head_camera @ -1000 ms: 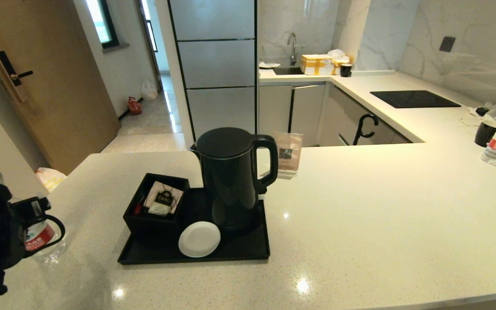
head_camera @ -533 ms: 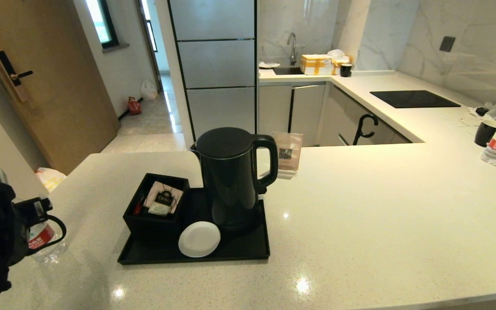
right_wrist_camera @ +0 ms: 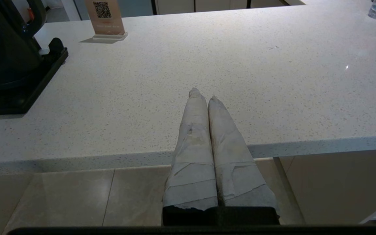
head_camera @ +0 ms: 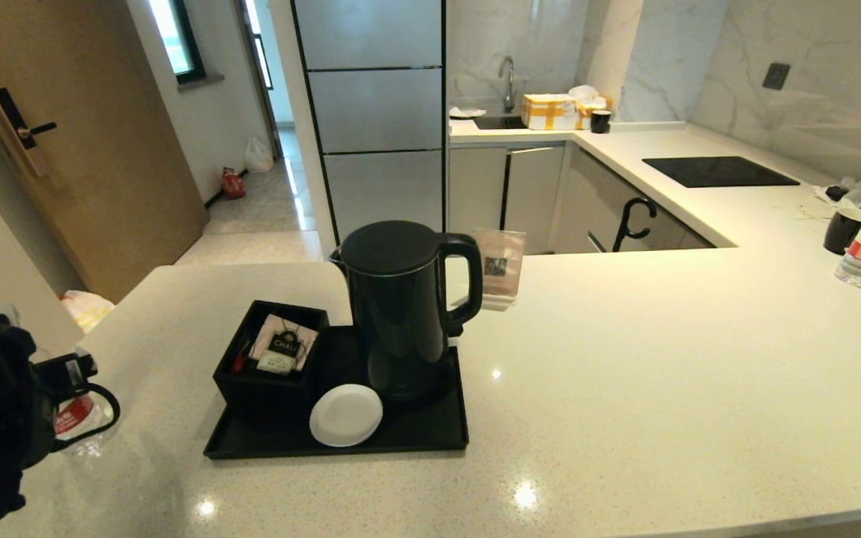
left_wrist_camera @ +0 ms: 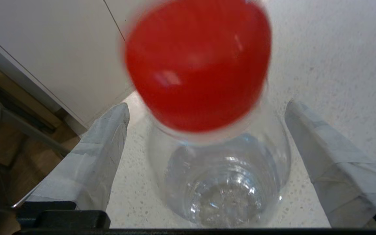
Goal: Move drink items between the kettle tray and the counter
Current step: Return the bottled water to its original position
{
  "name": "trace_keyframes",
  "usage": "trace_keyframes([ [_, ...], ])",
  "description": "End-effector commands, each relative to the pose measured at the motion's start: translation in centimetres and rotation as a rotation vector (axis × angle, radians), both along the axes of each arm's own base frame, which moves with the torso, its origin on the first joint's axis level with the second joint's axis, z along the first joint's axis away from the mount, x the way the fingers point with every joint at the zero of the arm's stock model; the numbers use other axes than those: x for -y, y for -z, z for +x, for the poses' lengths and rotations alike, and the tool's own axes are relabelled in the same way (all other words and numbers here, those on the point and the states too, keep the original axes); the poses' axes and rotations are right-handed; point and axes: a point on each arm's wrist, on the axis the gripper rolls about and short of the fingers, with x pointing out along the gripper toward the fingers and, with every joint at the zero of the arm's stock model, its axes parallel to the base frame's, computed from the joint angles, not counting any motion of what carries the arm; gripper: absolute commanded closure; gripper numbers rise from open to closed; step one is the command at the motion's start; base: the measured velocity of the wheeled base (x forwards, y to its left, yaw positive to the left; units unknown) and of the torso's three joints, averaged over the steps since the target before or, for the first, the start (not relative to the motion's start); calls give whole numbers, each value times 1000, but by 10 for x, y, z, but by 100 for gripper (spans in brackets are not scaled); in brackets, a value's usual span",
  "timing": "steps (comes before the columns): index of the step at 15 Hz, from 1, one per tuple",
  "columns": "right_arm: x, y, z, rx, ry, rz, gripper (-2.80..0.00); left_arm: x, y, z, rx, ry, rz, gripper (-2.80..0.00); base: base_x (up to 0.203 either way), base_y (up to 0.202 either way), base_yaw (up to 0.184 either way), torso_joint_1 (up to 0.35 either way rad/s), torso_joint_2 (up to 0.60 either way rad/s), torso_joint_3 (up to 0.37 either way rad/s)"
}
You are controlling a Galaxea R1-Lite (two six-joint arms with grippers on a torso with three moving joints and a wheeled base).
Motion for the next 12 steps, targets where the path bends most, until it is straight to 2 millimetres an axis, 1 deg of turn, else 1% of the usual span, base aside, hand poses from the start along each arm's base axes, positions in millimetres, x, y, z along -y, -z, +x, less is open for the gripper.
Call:
trace_keyframes([
  [1, 0, 0, 0, -2, 0, 0, 0, -1, 9, 1, -22, -4, -10, -280, 0, 0, 0, 0, 0, 0],
  [5, 0, 0, 0, -2, 0, 0, 0, -1, 13, 2, -33, -4, -19, -280, 0, 0, 0, 0, 0, 0],
  [6, 0, 0, 0, -2, 0, 0, 0, -1, 13, 2, -33, -4, -19, -166, 0, 0, 0, 0, 0, 0],
  [7, 0, 0, 0, -2, 0, 0, 0, -1, 13, 2, -33, -4, -19, 0, 0, 0, 0, 0, 0, 0],
  [12, 0, 0, 0, -2, 0, 0, 0, -1, 15, 3, -9, -1, -6, 0, 0, 0, 0, 0, 0, 0],
])
